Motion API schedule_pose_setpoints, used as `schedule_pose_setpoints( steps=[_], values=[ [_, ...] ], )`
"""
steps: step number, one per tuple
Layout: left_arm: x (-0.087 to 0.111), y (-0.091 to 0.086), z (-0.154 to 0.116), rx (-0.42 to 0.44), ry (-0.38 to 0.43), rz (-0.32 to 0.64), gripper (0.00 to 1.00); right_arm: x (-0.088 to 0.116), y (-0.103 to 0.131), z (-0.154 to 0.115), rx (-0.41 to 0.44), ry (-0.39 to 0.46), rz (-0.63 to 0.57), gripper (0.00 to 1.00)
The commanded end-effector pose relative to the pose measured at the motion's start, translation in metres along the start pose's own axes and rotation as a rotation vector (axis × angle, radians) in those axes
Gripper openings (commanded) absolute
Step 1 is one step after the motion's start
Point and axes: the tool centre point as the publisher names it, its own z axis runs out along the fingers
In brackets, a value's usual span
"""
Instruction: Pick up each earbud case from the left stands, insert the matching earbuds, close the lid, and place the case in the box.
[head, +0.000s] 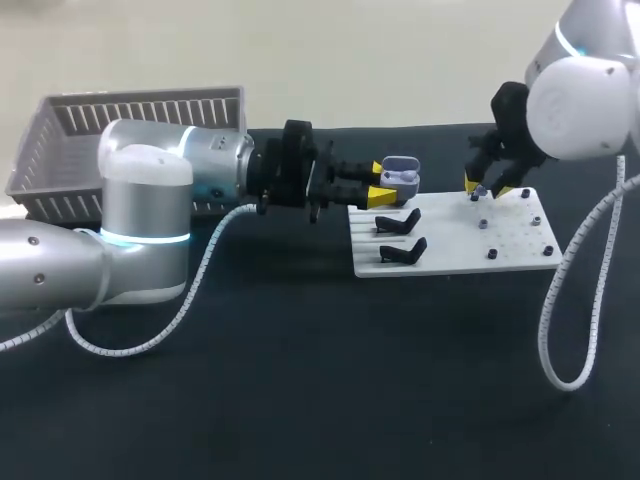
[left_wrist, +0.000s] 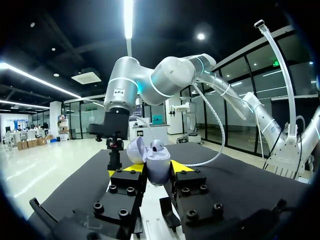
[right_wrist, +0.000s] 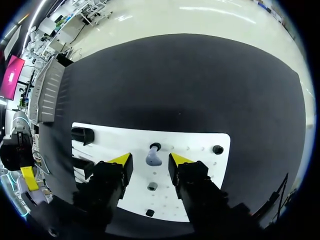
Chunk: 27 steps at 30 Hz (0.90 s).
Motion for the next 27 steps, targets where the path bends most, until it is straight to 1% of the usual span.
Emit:
schedule_pose_setpoints(
  steps=[1,13,15,20,22,23,25,26,27],
  values=[
    [0.0007,-0.0013,0.0001,-0.005,-0.002,0.003,0.00,-0.0014,-0.0023,0.0022,0.000,0.005,0.006,0.45],
    [0.0007,-0.0013,0.0001,-0.005,-0.002,0.003,0.00,-0.0029,-0.0040,0.0046,-0.003,0.013,0.011,0.40],
    [0.0007,-0.0013,0.0001,-0.005,-0.002,0.003,0.00,-0.0031,-0.0031,0.0054,-0.004,0.015,0.009,0.36],
    [0.0007,-0.0013,0.0001,-0.005,-0.002,0.003,0.00,-0.0031,-0.0016,0.0078,-0.004,0.023,0.005,0.33],
    [0.0007,-0.0013,0.0001,-0.005,-0.002,0.003,0.00,-0.0031,-0.0016,0.0079,-0.004,0.024,0.004,0.29],
    [0.0007,-0.0013,0.0001,-0.005,-0.002,0.003,0.00,-0.0030,-0.0017,0.0079,-0.003,0.025,0.005,0.24],
    [0.0007,-0.0013,0.0001,-0.005,-0.002,0.003,0.00,-0.0029,-0.0017,0.0076,0.000,0.025,0.007,0.06],
    [0.0007,-0.0013,0.0001,-0.005,-0.002,0.003,0.00,-0.0028,-0.0017,0.0071,0.001,0.025,0.007,0.00],
    [0.0007,-0.0013,0.0001,-0.005,-0.002,0.003,0.00,-0.0026,-0.0017,0.0067,0.003,0.024,0.008,0.00]
  ],
)
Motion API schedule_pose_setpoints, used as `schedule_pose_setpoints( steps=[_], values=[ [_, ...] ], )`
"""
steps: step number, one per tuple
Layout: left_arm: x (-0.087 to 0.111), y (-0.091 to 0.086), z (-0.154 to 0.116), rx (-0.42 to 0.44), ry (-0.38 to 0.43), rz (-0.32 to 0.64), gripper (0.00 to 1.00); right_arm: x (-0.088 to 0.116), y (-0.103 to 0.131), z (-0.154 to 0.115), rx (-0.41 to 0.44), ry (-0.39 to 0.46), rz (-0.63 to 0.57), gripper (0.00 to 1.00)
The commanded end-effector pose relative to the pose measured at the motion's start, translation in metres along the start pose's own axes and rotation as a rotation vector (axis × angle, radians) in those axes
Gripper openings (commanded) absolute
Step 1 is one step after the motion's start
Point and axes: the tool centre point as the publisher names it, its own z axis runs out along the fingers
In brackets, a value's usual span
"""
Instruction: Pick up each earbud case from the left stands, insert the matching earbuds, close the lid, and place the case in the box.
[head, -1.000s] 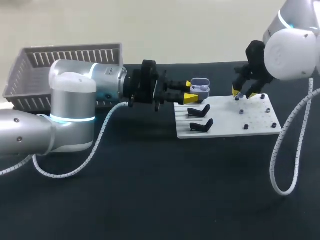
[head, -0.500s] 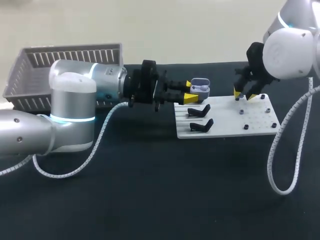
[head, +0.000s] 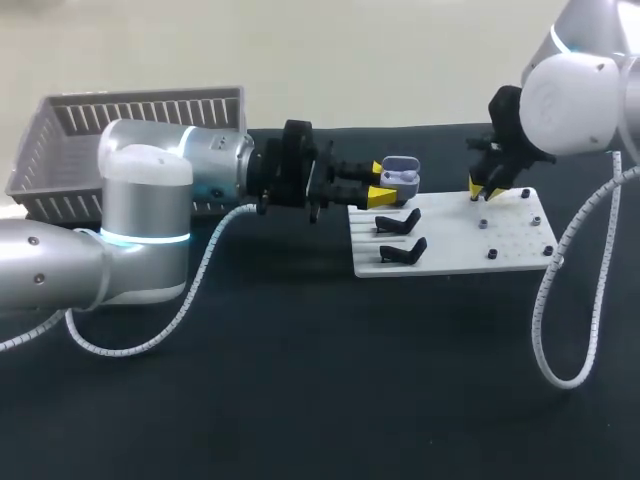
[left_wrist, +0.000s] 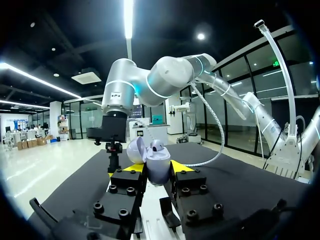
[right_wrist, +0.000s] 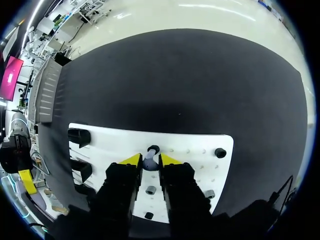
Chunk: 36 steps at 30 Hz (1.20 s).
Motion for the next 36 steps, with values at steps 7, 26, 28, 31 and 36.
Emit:
schedule_pose_setpoints(
  steps=[7,26,28,31,36],
  values=[
    [0.001,-0.001,0.000,-0.005,-0.002,0.003,0.00,0.006,0.003,-0.010,0.015,-0.005,0.000,0.00],
    [0.001,-0.001,0.000,-0.005,-0.002,0.003,0.00,0.033,0.058,-0.106,0.124,-0.030,-0.308,0.00],
    [0.001,-0.001,0.000,-0.005,-0.002,0.003,0.00,0.036,0.064,-0.112,0.136,-0.008,-0.341,0.00],
    [0.001,-0.001,0.000,-0.005,-0.002,0.003,0.00,0.040,0.074,-0.121,0.134,0.019,-0.402,0.00],
    [0.001,-0.001,0.000,-0.005,-0.002,0.003,0.00,0.053,0.095,-0.133,0.081,0.052,-0.538,0.00]
  ],
)
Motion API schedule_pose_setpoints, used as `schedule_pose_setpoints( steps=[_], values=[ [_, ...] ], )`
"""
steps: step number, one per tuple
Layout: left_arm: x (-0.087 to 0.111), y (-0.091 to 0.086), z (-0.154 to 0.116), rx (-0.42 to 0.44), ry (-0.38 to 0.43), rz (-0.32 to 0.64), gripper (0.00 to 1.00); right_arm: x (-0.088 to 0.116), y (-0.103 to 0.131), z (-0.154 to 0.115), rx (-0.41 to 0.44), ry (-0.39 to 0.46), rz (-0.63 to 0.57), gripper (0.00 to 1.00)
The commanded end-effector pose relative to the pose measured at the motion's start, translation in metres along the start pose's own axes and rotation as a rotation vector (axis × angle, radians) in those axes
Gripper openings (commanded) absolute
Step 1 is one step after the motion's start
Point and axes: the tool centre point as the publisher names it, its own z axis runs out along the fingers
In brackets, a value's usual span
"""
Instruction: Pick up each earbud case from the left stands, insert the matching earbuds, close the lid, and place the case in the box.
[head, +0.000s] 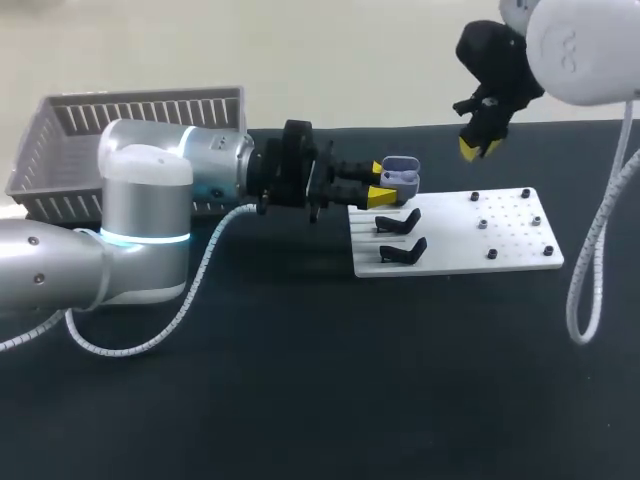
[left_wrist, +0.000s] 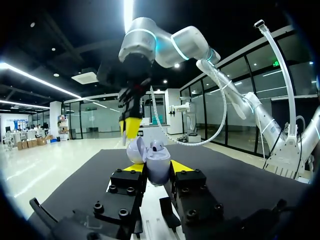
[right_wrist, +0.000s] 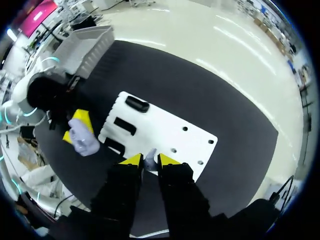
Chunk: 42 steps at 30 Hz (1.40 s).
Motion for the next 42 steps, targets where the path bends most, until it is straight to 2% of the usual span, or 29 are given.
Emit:
schedule_pose_setpoints(
  steps=[1,19,32,42],
  values=[
    [0.001,-0.001,0.000,-0.005,-0.002,0.003,0.00,0.000,0.012,-0.015,-0.031,0.013,-0.082,0.00],
    [0.001,-0.001,0.000,-0.005,-0.002,0.003,0.00,0.000,0.014,-0.016,-0.026,0.010,-0.101,0.00],
    [0.001,-0.001,0.000,-0.005,-0.002,0.003,0.00,-0.006,0.074,-0.054,0.031,-0.026,-0.138,0.00],
    [0.001,-0.001,0.000,-0.005,-0.002,0.003,0.00,-0.015,0.100,-0.041,0.061,0.023,-0.162,0.00]
  ],
)
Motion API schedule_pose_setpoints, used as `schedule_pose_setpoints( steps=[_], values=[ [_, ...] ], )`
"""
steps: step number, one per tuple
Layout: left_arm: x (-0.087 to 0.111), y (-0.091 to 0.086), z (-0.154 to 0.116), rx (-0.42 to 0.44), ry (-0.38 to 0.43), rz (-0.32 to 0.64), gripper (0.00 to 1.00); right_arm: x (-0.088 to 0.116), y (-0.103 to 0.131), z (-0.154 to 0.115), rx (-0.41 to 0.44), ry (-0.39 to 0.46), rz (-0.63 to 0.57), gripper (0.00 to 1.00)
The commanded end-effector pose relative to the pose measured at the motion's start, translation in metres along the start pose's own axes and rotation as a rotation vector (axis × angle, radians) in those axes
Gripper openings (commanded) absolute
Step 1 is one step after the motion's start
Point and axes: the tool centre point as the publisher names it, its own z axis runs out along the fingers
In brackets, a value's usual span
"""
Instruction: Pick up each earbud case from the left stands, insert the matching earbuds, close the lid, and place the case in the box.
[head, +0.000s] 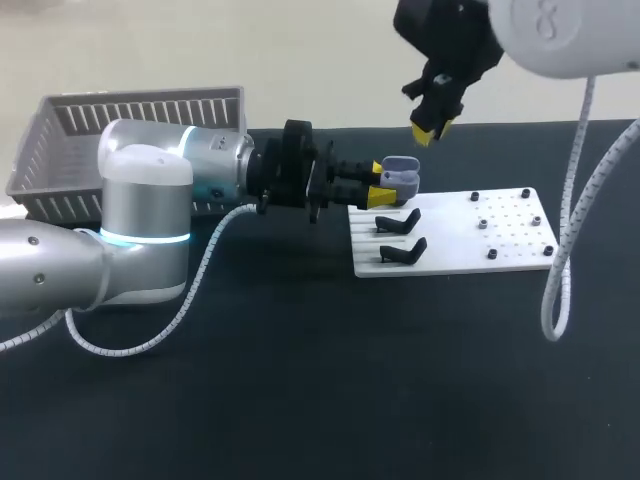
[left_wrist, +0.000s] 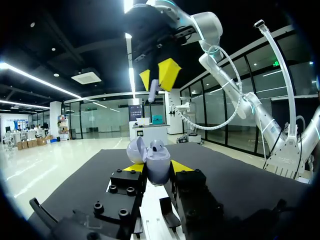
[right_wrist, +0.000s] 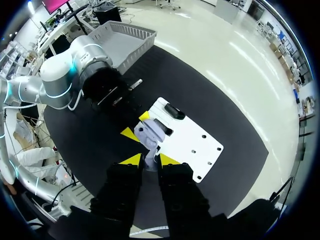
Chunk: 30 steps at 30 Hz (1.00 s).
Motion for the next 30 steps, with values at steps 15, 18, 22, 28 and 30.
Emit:
schedule_pose_setpoints(
  steps=[15,18,22,28,30],
  values=[
    [0.001,-0.001,0.000,-0.005,-0.002,0.003,0.00,-0.020,0.021,0.027,0.025,0.020,-0.031,0.00],
    [0.001,-0.001,0.000,-0.005,-0.002,0.003,0.00,-0.021,0.022,0.030,0.021,0.027,-0.034,0.00],
    [0.001,-0.001,0.000,-0.005,-0.002,0.003,0.00,-0.022,0.022,0.035,0.019,0.040,-0.034,0.00],
    [0.001,-0.001,0.000,-0.005,-0.002,0.003,0.00,-0.020,0.017,0.042,0.002,0.047,-0.026,0.00],
    [0.001,-0.001,0.000,-0.005,-0.002,0.003,0.00,-0.019,0.019,0.043,-0.001,0.048,-0.026,0.00]
  ],
)
